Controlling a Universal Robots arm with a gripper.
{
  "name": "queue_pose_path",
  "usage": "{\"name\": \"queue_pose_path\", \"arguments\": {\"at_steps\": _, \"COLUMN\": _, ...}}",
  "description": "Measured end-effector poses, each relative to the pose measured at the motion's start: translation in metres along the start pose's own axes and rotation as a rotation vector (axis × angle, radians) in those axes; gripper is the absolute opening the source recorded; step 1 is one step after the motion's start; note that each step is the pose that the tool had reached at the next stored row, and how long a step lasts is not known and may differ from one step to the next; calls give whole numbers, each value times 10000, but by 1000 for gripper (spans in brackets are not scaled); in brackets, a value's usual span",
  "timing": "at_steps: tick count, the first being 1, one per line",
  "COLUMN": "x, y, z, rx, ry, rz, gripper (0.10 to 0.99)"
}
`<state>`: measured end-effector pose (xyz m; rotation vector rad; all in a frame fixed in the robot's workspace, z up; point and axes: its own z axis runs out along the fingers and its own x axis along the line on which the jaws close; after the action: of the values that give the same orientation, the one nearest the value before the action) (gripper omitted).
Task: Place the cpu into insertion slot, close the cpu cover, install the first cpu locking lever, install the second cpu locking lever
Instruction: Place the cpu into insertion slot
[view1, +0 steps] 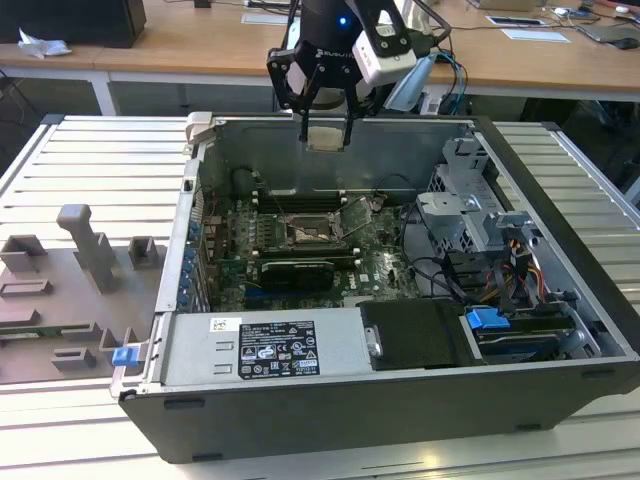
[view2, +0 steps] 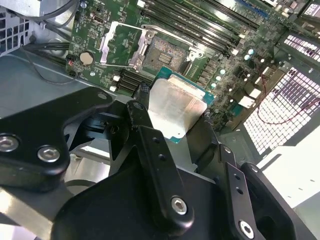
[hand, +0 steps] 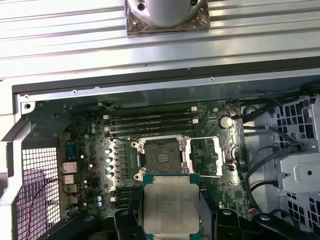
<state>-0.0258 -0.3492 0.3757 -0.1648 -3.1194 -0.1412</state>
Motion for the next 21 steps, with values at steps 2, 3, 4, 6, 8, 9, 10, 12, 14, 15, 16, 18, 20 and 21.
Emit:
{"name": "queue_pose_path", "arguments": {"at_steps": 2, "x": 0, "y": 0, "z": 0, "rx": -2, "ry": -10, "rz": 114, "gripper": 541}}
{"name": "queue_pose_path", "arguments": {"at_steps": 3, "x": 0, "y": 0, "z": 0, "rx": -3, "ry": -16, "rz": 170, "gripper": 541}}
{"name": "queue_pose_path", "arguments": {"at_steps": 4, "x": 0, "y": 0, "z": 1, "rx": -6, "ry": -26, "rz": 279, "gripper": 541}}
{"name": "queue_pose_path", "arguments": {"at_steps": 6, "x": 0, "y": 0, "z": 1, "rx": -7, "ry": -32, "rz": 357, "gripper": 541}}
{"name": "queue_pose_path", "arguments": {"at_steps": 8, "x": 0, "y": 0, "z": 1, "rx": -10, "ry": -46, "rz": 515, "gripper": 541}}
{"name": "queue_pose_path", "arguments": {"at_steps": 9, "x": 0, "y": 0, "z": 1, "rx": -12, "ry": -53, "rz": 591, "gripper": 541}}
{"name": "queue_pose_path", "arguments": {"at_steps": 10, "x": 0, "y": 0, "z": 1, "rx": -14, "ry": -65, "rz": 728, "gripper": 541}}
{"name": "queue_pose_path", "arguments": {"at_steps": 12, "x": 0, "y": 0, "z": 1, "rx": -16, "ry": -75, "rz": 838, "gripper": 541}}
{"name": "queue_pose_path", "arguments": {"at_steps": 14, "x": 0, "y": 0, "z": 1, "rx": -18, "ry": -83, "rz": 920, "gripper": 541}}
{"name": "queue_pose_path", "arguments": {"at_steps": 15, "x": 0, "y": 0, "z": 1, "rx": -19, "ry": -86, "rz": 956, "gripper": 541}}
{"name": "queue_pose_path", "arguments": {"at_steps": 16, "x": 0, "y": 0, "z": 1, "rx": -19, "ry": -89, "rz": 990, "gripper": 541}}
{"name": "queue_pose_path", "arguments": {"at_steps": 18, "x": 0, "y": 0, "z": 1, "rx": -22, "ry": -97, "rz": 1079, "gripper": 541}}
{"name": "queue_pose_path", "arguments": {"at_steps": 20, "x": 0, "y": 0, "z": 1, "rx": -23, "ry": -103, "rz": 1148, "gripper": 541}}
{"name": "queue_pose_path", "arguments": {"at_steps": 21, "x": 0, "y": 0, "z": 1, "rx": -24, "ry": -106, "rz": 1179, "gripper": 541}}
